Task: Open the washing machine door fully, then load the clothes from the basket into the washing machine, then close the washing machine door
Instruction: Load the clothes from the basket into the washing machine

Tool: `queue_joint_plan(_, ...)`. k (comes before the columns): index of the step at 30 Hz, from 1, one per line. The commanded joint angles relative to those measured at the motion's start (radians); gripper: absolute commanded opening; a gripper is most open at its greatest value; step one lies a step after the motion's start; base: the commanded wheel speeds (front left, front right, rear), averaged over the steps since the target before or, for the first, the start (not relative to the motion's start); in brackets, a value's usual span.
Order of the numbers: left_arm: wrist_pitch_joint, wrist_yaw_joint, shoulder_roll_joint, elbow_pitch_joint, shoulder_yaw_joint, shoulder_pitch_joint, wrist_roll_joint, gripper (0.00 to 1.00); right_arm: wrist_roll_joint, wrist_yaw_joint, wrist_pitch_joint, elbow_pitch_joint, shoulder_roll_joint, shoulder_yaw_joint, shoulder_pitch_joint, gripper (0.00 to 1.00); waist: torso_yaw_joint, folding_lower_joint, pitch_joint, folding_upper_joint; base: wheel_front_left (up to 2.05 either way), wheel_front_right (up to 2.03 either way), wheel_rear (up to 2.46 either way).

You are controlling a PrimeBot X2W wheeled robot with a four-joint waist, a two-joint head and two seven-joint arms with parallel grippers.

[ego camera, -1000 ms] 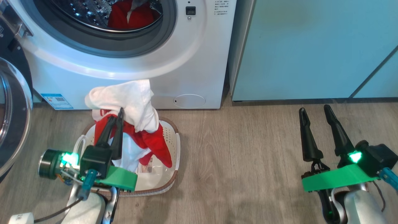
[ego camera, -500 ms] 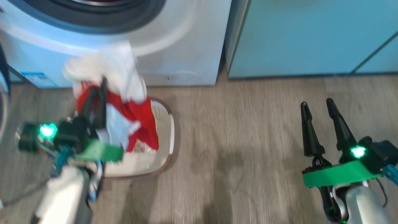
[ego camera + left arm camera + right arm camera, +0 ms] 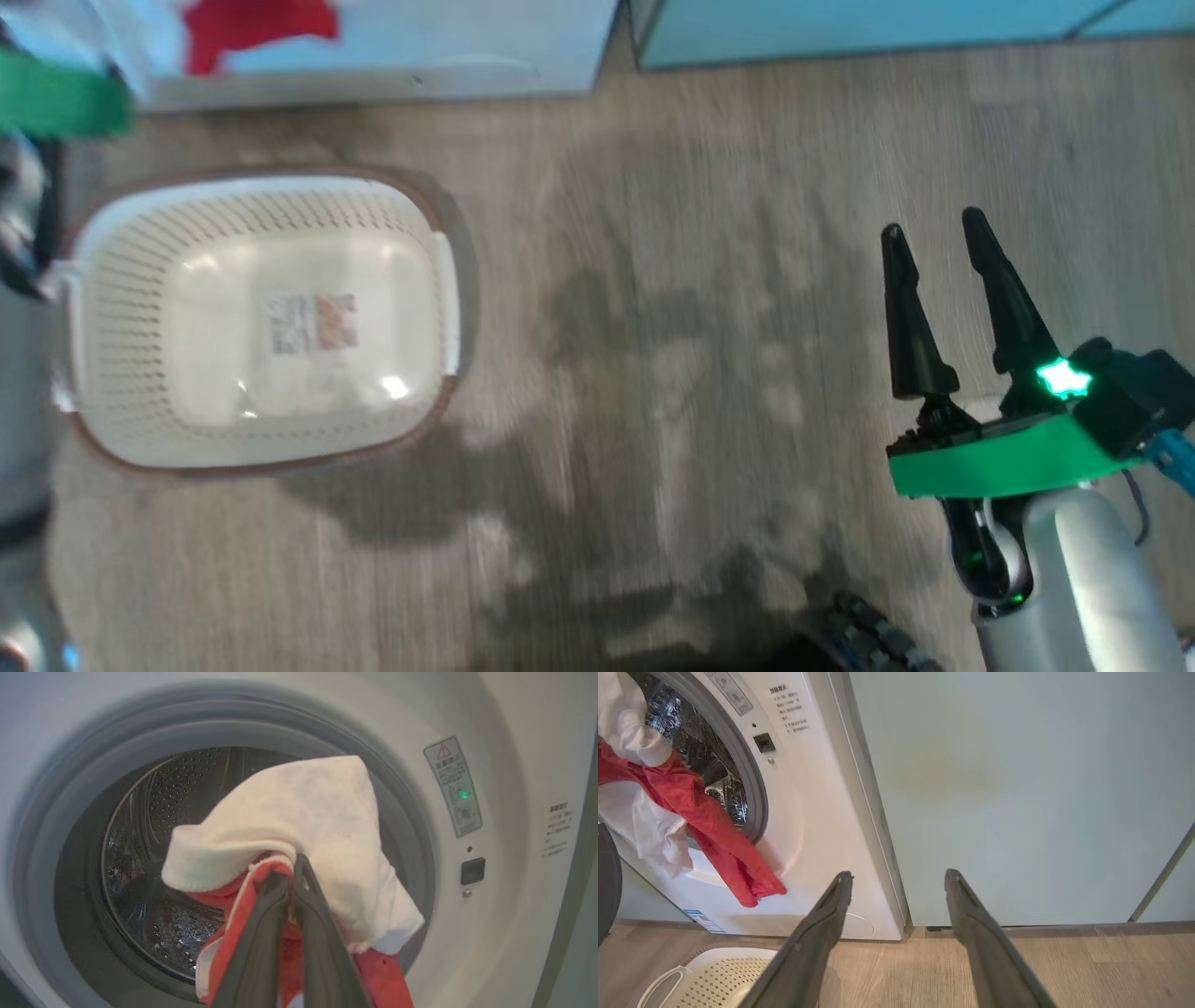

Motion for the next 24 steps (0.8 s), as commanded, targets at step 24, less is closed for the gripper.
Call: queue_joint_plan(24, 0.089, -0.151, 0.331, 0.444, -0.143, -0.936, 0.068, 0.0, 0.146, 0.007, -0.009, -0.05, -0.003, 0.132, -0.096, 1.0, -0.211, 0.0, 0.329, 0.0, 0.0, 0.0, 0.0)
